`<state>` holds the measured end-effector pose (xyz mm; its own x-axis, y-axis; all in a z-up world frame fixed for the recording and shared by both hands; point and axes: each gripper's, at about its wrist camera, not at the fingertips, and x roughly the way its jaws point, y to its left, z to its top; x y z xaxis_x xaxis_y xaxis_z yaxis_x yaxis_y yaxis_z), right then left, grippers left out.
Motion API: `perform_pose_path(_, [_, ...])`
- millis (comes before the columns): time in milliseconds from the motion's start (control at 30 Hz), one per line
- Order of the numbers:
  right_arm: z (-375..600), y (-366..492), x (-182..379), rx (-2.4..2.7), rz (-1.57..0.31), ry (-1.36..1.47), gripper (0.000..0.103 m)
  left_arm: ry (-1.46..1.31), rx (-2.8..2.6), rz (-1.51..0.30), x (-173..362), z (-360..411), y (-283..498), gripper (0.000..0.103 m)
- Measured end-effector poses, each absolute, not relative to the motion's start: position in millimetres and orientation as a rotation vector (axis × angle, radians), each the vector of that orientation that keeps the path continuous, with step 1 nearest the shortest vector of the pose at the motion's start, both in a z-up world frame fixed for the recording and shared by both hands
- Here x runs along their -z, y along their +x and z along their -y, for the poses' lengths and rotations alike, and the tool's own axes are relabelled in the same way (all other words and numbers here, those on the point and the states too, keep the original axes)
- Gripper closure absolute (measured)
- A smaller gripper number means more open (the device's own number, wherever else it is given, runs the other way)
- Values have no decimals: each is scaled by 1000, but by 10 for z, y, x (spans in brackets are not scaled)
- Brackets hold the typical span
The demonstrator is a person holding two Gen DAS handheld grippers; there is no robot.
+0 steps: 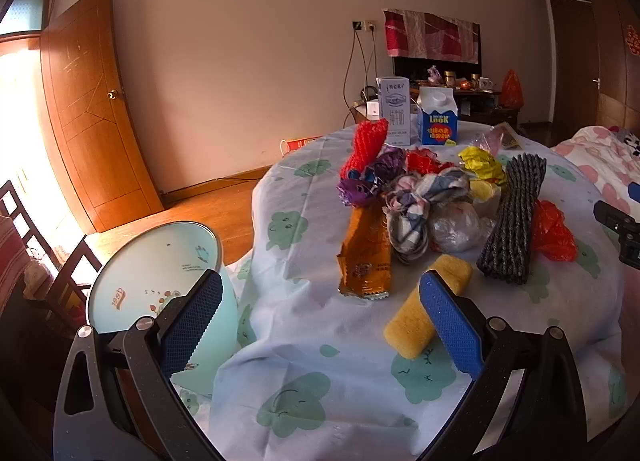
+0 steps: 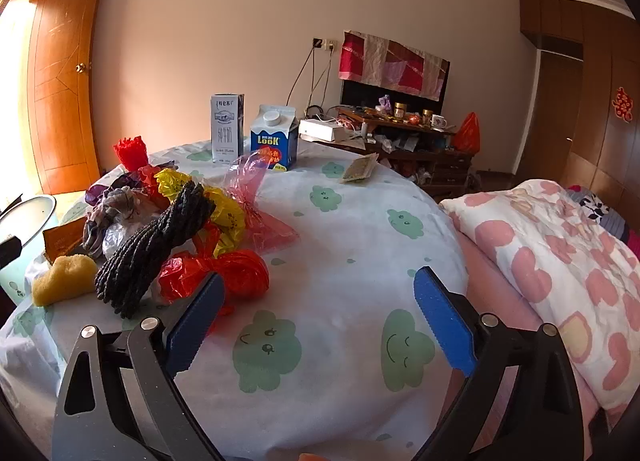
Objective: Collect trash
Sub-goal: 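Grasp the yellow sponge with the left tool while the right tool grasps the red plastic bag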
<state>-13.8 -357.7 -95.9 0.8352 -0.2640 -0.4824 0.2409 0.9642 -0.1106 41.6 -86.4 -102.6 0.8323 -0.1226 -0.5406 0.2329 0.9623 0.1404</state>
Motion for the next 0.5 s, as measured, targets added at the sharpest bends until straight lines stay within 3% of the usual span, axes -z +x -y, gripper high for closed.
perform_pose_path(100, [3572, -100, 1006, 256, -518, -40, 15, 207, 226, -590, 1120, 927, 437, 8])
perform_pose_path(333, [3383, -16, 1067, 175, -516, -48, 17, 220, 330, -648, 1276, 1049, 488, 30])
perform_pose_path(367, [3350, 27, 1095, 162, -534, -53, 22, 219, 345, -656, 1296, 1067, 498, 33])
perform_pose_path(433, [3317, 112, 1184, 134, -578, -48, 33, 215, 389, -666, 1307, 1093, 495, 54])
perform_pose_path(467, [3309, 153, 1230, 118, -603, -37, 50, 215, 414, -666, 1301, 1112, 483, 60])
perform_pose_path(500, [3307, 198, 1279, 94, -636, -25, 60, 217, 440, -667, 1300, 1133, 469, 74])
